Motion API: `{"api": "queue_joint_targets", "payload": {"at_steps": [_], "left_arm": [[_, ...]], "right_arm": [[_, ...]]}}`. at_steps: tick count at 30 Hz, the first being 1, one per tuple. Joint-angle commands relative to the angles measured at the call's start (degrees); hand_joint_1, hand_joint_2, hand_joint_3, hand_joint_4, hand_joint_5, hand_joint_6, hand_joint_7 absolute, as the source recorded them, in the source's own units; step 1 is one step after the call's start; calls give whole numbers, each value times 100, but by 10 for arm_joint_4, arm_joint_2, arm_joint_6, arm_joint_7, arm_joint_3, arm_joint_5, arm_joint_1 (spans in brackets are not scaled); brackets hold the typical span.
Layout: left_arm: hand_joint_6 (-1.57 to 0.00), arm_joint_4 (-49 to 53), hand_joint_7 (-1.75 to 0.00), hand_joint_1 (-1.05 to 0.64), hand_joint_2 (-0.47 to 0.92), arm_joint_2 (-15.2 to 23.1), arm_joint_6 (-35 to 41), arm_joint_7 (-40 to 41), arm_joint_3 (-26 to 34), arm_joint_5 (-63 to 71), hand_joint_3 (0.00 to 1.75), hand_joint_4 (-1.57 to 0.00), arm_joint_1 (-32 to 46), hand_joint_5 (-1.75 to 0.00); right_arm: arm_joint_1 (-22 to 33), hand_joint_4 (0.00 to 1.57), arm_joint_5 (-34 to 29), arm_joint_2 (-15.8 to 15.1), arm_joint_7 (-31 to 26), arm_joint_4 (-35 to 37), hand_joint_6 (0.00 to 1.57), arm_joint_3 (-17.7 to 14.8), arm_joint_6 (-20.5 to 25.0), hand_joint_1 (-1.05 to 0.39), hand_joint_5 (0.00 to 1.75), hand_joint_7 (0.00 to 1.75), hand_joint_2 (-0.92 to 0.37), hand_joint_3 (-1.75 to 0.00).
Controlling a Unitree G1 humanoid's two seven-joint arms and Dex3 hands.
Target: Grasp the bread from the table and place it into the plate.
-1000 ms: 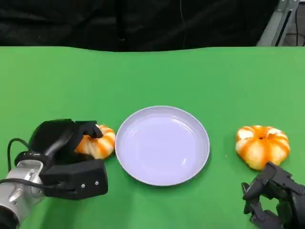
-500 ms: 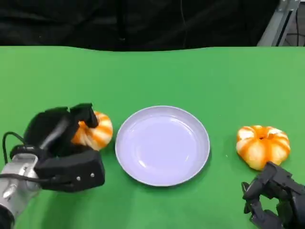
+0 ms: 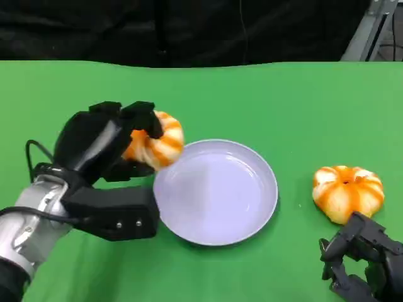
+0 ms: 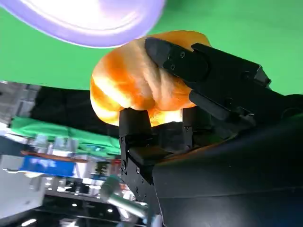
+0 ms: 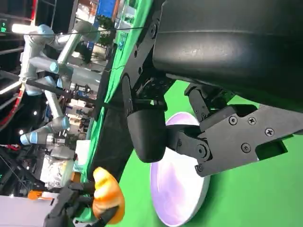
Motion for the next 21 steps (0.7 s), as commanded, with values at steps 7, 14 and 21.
{"api": "queue_joint_targets", "payload": {"at_steps": [7, 14, 21], "left_arm": [[-73, 34, -144, -3, 90, -59, 1, -11, -30, 17, 20, -67, -44, -175], [-80, 110, -118, -5, 92, -100, 2, 5, -58, 35, 19, -69, -79, -167], [-93, 133, -90, -5, 92, -104, -5, 16, -62, 37, 18, -72, -89, -162]], "right_arm": [[6, 81, 5, -5, 0, -7, 71, 0, -2, -14, 175, 159, -80, -68], [-2, 80, -1, -3, -4, 2, 70, 1, 2, -15, 175, 158, -79, -67], [-2, 79, -2, -3, -6, 2, 70, 1, 3, -15, 175, 158, -79, -67]]}}
